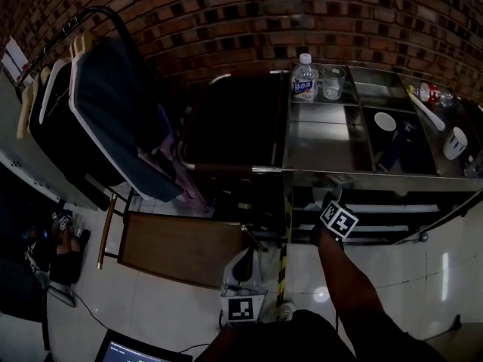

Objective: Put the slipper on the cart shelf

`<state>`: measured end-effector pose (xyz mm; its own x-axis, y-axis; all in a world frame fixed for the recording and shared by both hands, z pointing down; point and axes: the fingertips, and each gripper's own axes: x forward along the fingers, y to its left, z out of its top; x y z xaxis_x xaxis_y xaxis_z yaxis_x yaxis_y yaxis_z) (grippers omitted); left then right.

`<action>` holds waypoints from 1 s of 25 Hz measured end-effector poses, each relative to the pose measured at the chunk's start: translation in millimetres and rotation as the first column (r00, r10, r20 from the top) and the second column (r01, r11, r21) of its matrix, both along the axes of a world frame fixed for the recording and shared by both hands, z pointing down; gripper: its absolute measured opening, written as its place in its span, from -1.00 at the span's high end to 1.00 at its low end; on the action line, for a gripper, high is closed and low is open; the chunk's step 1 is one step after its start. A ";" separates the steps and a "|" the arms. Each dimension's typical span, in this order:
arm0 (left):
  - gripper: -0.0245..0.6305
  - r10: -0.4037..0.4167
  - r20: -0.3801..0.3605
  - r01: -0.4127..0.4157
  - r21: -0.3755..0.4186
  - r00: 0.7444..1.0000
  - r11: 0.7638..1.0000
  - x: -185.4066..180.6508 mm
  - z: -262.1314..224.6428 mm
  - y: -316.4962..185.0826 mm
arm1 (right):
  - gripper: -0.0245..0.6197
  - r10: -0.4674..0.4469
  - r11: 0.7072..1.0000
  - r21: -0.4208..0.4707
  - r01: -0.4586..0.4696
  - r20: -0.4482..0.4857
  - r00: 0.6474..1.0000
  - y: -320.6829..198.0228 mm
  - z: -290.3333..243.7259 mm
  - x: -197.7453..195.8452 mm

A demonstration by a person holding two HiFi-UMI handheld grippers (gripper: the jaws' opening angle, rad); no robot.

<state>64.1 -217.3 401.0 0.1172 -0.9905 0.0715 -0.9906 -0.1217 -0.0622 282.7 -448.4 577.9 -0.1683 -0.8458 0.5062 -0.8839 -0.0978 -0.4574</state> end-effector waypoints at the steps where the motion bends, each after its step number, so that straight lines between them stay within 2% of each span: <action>1: 0.89 -0.001 -0.001 0.001 0.001 1.000 1.000 -0.4 0.4 -0.1 | 0.60 -0.002 1.000 -0.001 0.002 -0.040 0.999 0.0 1.0 2.6; 5: 0.89 -0.019 -0.020 0.019 -0.002 1.000 1.000 -4.1 3.7 2.4 | 0.39 -0.014 1.000 -0.011 0.012 -0.187 0.982 0.3 5.1 13.9; 7: 0.88 -0.023 -0.027 0.023 -0.014 0.999 1.000 -4.6 7.8 4.1 | 0.21 -0.026 1.000 -0.011 0.024 -0.264 0.964 0.7 6.1 19.9; 13: 0.89 -0.021 -0.024 0.021 -0.013 0.999 1.000 -4.3 8.4 9.2 | 0.02 -0.139 0.977 0.090 0.192 -0.414 0.900 -2.1 -22.2 13.5; 17: 0.88 -0.006 -0.045 0.005 -0.013 0.999 1.000 1.8 7.3 4.4 | 0.00 -0.212 0.932 0.176 0.317 -0.443 0.871 29.5 -60.9 11.1; 21: 0.88 0.048 -0.041 -0.048 0.007 0.998 0.999 16.7 1.5 -3.7 | 0.00 -0.312 0.858 0.245 0.452 -0.451 0.836 97.6 -98.9 4.7; 23: 0.89 0.077 -0.044 -0.076 0.028 0.996 0.997 25.9 -6.8 -5.1 | 0.11 -0.354 0.815 0.262 0.517 -0.480 0.802 136.1 -119.2 0.7; 25: 0.89 0.104 -0.066 -0.099 0.062 0.992 0.993 37.1 -18.2 -5.3 | 0.31 -0.375 0.793 0.251 0.554 -0.516 0.770 169.3 -132.0 6.7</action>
<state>101.2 -222.6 382.8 0.2200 -0.9755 0.0018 -0.9755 -0.2200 -0.0040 289.4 -279.1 445.9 -0.4390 -0.8507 0.2891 -0.8792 0.4731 0.0569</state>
